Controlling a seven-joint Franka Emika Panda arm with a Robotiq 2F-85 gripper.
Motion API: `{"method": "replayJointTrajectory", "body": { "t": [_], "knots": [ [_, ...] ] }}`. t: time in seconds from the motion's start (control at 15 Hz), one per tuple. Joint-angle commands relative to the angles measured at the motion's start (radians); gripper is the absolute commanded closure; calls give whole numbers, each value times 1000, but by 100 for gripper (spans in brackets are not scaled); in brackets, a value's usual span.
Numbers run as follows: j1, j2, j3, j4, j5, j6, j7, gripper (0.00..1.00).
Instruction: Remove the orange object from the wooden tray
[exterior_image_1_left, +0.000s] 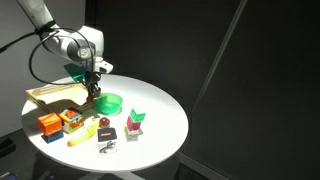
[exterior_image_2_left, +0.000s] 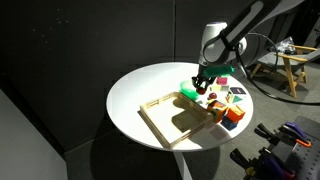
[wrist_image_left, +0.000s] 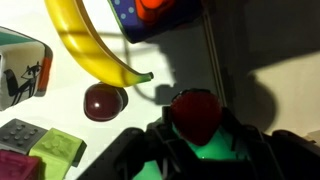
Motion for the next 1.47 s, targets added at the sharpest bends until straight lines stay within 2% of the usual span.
{"method": "replayJointTrajectory", "body": {
  "t": [0.0, 1.4],
  "knots": [
    [-15, -31, 2, -40, 31, 16, -41, 75],
    [-55, -20, -4, -111, 31, 65, -115, 75]
  ]
}}
